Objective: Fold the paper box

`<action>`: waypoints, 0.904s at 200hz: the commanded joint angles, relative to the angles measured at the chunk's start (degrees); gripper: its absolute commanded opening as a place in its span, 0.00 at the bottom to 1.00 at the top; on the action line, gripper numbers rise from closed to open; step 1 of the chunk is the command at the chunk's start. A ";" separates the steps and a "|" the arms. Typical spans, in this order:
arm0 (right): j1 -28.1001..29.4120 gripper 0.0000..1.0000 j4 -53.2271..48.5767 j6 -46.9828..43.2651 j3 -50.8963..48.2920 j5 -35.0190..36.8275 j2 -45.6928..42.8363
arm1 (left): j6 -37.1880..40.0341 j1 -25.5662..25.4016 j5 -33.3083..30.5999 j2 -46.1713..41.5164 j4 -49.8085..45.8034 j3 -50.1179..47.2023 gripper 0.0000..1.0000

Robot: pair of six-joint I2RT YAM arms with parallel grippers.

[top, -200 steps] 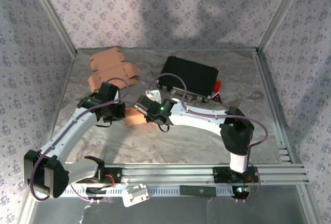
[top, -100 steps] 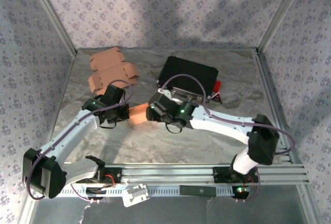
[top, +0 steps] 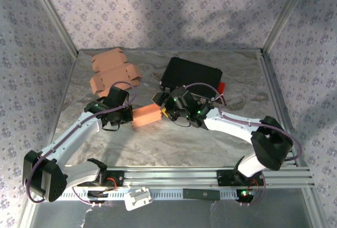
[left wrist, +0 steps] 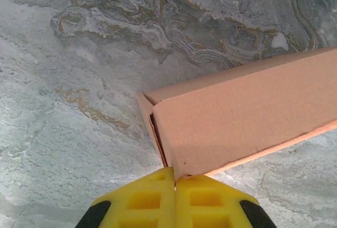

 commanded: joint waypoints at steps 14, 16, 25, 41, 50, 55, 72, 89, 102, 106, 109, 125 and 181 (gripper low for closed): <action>-1.00 0.80 8.07 6.65 -2.15 -3.29 2.99 | -0.55 -0.38 -0.46 -0.39 -0.02 -0.04 0.00; -1.01 0.80 8.36 6.71 -2.18 -3.52 3.15 | -0.55 -0.35 -0.55 -0.39 -0.02 0.02 0.00; -1.41 0.80 9.82 6.64 -2.22 -4.54 4.08 | -0.55 -0.36 -0.54 -0.41 0.07 -0.08 0.00; -1.95 0.79 11.31 6.85 -2.11 -6.17 5.56 | -0.54 -0.34 -0.54 -0.44 0.20 -0.14 0.00; -2.26 0.79 11.79 7.18 -2.32 -6.74 6.35 | -0.51 -0.41 -0.54 -0.45 0.29 -0.18 0.00; -2.36 0.79 12.37 7.40 -2.40 -7.03 6.89 | -0.49 -0.43 -0.54 -0.50 0.25 -0.07 0.00; -2.56 0.77 13.23 7.68 -2.42 -7.89 8.36 | -0.47 -0.43 -0.63 -0.59 0.25 -0.01 0.00; -2.73 0.74 13.73 7.76 -2.62 -8.19 9.35 | -0.55 -0.47 -0.71 -0.79 0.11 0.14 0.00; -2.74 0.70 14.57 7.86 -2.87 -8.14 9.87 | -0.55 -0.47 -0.68 -0.94 -0.22 0.48 0.00; -2.79 0.68 14.64 7.84 -2.97 -8.18 9.94 | -0.53 -0.43 -0.72 -0.98 -0.28 0.59 0.00; -2.74 0.67 14.64 7.87 -2.99 -8.18 10.02 | -0.54 -0.49 -0.78 -1.06 -0.41 0.65 0.00; -2.80 0.63 14.69 7.70 -3.21 -8.11 10.40 | -0.31 -0.43 -0.95 -1.18 -0.94 1.22 0.00; -2.91 0.58 14.91 7.68 -3.55 -8.21 11.13 | -0.10 -0.39 -1.24 -1.60 -1.57 1.86 0.00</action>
